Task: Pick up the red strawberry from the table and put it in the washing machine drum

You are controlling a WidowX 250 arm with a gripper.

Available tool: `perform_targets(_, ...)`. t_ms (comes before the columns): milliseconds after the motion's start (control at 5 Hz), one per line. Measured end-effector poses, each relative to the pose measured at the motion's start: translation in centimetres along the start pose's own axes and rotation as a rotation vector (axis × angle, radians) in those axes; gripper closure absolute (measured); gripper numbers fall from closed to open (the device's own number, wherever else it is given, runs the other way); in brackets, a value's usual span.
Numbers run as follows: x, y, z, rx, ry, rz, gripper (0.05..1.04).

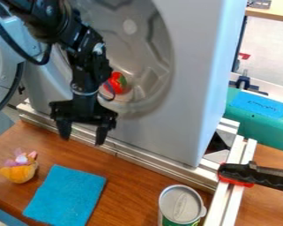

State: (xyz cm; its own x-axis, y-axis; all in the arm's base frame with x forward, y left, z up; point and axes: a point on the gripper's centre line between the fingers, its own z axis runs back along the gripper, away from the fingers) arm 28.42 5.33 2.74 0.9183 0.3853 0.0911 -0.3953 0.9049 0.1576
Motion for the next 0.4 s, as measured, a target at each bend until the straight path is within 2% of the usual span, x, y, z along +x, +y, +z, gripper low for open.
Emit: perform_targets(400,-5.4,-2.5,-1.2,-0.037,0.136,-0.177,0.083)
